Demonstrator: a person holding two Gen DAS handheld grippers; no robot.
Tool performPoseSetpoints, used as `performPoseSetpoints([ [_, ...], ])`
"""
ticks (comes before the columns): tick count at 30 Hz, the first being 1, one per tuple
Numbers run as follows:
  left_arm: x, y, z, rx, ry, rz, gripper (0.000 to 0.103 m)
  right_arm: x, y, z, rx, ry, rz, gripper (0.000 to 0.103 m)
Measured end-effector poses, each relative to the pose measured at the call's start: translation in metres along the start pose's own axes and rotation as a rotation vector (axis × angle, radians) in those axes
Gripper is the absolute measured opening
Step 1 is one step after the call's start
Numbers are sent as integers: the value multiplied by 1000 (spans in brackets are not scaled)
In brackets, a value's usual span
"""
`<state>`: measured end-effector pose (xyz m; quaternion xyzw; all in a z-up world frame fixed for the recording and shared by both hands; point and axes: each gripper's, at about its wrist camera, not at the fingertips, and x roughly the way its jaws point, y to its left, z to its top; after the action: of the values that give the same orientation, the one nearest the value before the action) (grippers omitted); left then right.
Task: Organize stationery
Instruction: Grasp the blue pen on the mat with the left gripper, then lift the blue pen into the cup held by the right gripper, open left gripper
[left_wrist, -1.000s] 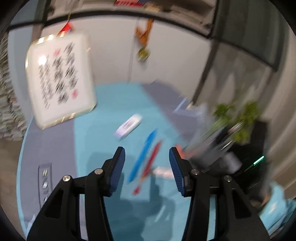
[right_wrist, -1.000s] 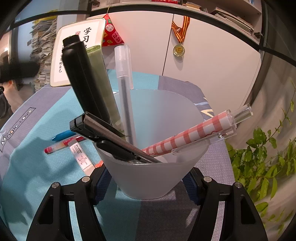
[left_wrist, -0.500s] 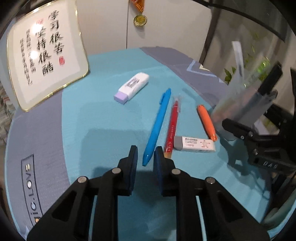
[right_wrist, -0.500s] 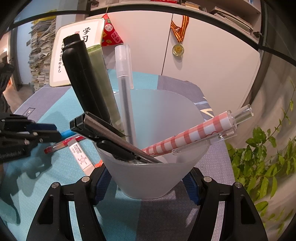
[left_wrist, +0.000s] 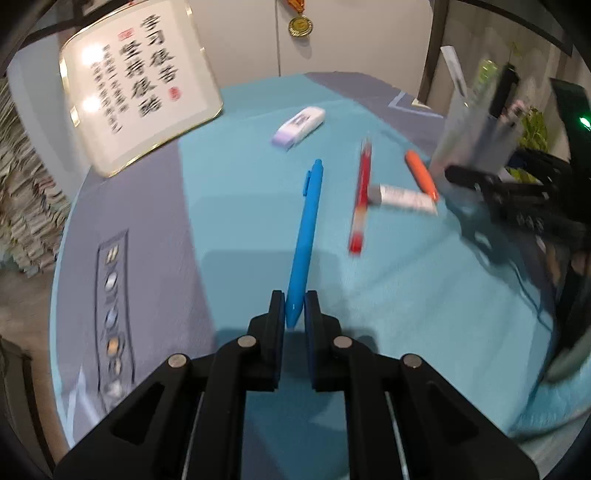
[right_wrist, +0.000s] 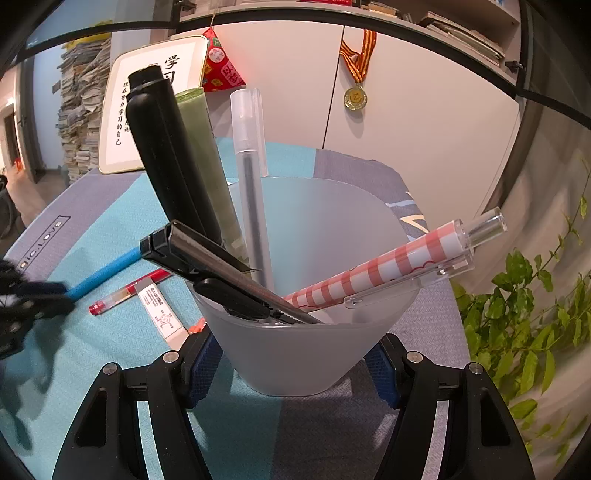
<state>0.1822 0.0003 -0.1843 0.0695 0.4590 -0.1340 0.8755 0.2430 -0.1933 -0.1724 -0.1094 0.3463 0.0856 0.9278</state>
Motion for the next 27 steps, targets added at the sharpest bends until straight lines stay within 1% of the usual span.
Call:
performPoseSetpoints([
  [1, -3, 0, -3, -3, 7, -10, 15, 0, 0, 0, 0, 0, 0, 70],
  [2, -6, 0, -3, -5, 15, -21, 27, 0, 0, 0, 0, 0, 0, 70],
  [3, -9, 0, -1, -5, 10, -25, 36, 0, 0, 0, 0, 0, 0, 70],
  [4, -15, 0, 5, -2, -26, -10, 48, 0, 0, 0, 0, 0, -1, 70],
  [7, -18, -5, 31, 32, -107, 35, 45, 0, 1, 0, -3, -1, -3, 70],
  [8, -15, -7, 45, 55, -123, 20, 45, 0, 1, 0, -4, -1, -5, 70],
  [9, -9, -9, 55, 70, -128, 10, 42, 0, 2, 0, -5, -2, -6, 70],
  [11, 8, -13, 76, 104, -111, -5, 20, 0, 1, 0, -5, -2, -6, 70],
  [14, 35, -16, 92, 137, -54, -23, 23, 0, 2, 0, -3, -1, -3, 70],
  [17, 54, -15, 97, 156, 5, -33, 23, 0, 1, 0, 2, -1, 3, 70],
  [19, 59, -15, 98, 155, 22, -54, 23, 0, 1, 0, 5, -1, 6, 70],
  [21, 64, -16, 98, 153, 26, -46, 24, 0, 0, 1, 8, 0, 11, 70],
  [22, 64, -16, 99, 152, 24, -53, 22, 0, -1, 1, 9, 1, 12, 70],
  [24, 64, -18, 100, 149, 31, -64, 11, 0, -1, 1, 10, 1, 13, 70],
  [25, 64, -19, 101, 150, 34, -64, 11, 0, -1, 0, 10, 1, 13, 70],
  [27, 58, -21, 100, 159, 24, -32, 11, 0, -2, 1, 10, 1, 14, 70],
])
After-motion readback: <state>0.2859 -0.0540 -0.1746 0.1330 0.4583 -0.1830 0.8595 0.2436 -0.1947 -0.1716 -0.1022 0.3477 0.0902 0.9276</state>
